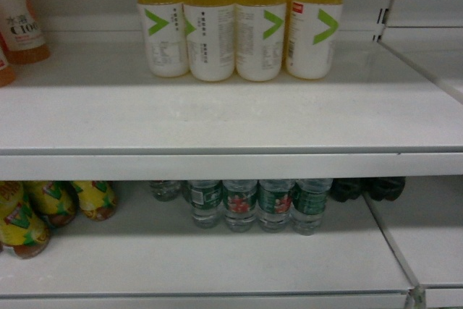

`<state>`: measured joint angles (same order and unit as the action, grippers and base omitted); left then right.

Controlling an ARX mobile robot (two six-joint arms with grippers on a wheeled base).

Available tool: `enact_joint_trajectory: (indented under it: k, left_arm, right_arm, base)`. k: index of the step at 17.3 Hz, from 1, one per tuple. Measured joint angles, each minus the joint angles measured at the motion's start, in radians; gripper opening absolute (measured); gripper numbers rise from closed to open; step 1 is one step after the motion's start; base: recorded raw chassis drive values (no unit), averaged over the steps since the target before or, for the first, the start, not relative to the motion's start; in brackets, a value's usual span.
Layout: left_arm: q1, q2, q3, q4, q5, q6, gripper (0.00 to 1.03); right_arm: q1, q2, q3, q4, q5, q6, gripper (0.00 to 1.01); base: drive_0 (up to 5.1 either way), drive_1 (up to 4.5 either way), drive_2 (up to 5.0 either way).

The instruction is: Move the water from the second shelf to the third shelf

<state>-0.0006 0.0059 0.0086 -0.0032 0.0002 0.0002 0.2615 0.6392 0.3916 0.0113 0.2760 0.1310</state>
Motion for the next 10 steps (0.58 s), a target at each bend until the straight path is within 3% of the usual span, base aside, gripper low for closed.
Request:
enact_joint_trajectory:
  k: [10]
  left_arm:
    - [0.0, 0.0, 0.0, 0.0, -0.001, 0.0, 0.98]
  right_arm:
    - [0.0, 0.0, 0.0, 0.002, -0.003, 0.0, 0.4]
  base:
    - [-4.9, 2.43, 2.4]
